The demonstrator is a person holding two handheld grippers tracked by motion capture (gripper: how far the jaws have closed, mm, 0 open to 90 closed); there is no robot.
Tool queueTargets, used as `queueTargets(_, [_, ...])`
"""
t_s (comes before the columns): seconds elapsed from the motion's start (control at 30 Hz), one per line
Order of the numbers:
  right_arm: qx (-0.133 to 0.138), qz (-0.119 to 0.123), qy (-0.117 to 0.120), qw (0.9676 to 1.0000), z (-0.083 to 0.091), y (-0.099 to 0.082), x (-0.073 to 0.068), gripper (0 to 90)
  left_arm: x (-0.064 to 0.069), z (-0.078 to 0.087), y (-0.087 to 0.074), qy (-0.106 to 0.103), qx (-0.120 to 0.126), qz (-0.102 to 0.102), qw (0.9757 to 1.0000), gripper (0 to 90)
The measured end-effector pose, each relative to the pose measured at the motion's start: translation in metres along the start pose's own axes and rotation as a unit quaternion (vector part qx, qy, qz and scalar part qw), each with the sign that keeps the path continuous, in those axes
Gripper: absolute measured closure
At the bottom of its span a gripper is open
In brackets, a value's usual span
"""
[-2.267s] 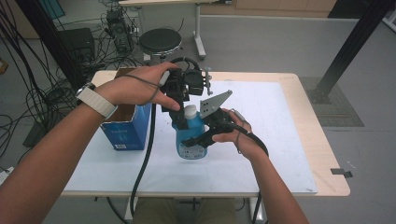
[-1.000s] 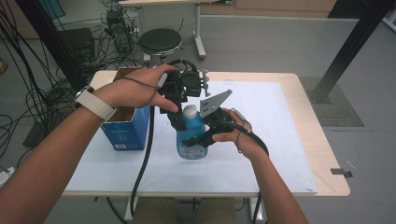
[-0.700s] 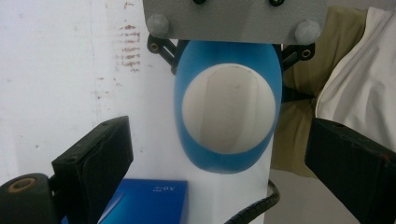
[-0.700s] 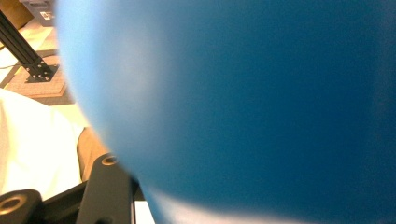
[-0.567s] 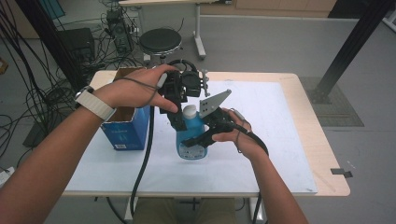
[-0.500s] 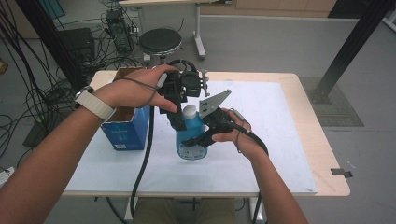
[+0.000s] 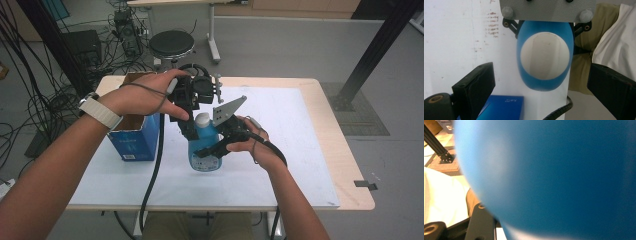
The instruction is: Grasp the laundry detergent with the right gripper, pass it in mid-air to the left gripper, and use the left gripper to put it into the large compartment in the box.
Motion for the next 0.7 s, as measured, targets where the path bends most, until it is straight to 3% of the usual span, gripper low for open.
queueTargets(0.7, [-0.001, -0.001, 0.001, 1.0, -0.0012, 0.0001, 0.0012, 43.3, -0.0005, -0.0014, -0.0006, -0.002, 0.003, 0.002, 1.0, 8.3])
Point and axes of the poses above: each handheld gripper's, and its own axes: z roughly backward along the jaws, y roughly out of its top, x roughly to its right, the point moved 10 cm from there along -z, roughly forward along the jaws, and after that the axes turned 11 degrees about y, right-handed, at the moved point
